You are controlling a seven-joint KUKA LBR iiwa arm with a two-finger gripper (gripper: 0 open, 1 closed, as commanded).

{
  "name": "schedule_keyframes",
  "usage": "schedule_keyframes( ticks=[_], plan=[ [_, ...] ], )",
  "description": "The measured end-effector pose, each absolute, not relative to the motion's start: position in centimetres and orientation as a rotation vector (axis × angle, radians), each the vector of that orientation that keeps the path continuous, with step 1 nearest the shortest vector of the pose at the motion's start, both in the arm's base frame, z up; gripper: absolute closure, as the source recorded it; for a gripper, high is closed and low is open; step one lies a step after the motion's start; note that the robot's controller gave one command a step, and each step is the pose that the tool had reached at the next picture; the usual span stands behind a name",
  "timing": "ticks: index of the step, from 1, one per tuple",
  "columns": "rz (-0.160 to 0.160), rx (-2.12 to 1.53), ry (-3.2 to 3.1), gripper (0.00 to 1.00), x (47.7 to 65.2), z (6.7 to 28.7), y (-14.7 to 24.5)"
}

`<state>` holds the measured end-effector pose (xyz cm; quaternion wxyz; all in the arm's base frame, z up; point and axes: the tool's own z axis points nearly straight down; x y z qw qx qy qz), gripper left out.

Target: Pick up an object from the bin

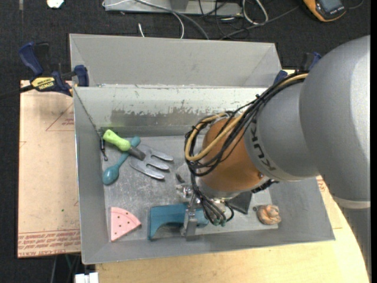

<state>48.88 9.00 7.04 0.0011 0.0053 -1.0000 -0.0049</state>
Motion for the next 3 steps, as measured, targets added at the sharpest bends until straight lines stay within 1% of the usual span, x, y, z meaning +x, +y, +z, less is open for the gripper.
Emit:
schedule_keyframes(
  ticks=[3],
  plan=[
    [-0.015, 0.017, -3.139, 1.0, 48.88, 7.04, 9.01]
  ],
)
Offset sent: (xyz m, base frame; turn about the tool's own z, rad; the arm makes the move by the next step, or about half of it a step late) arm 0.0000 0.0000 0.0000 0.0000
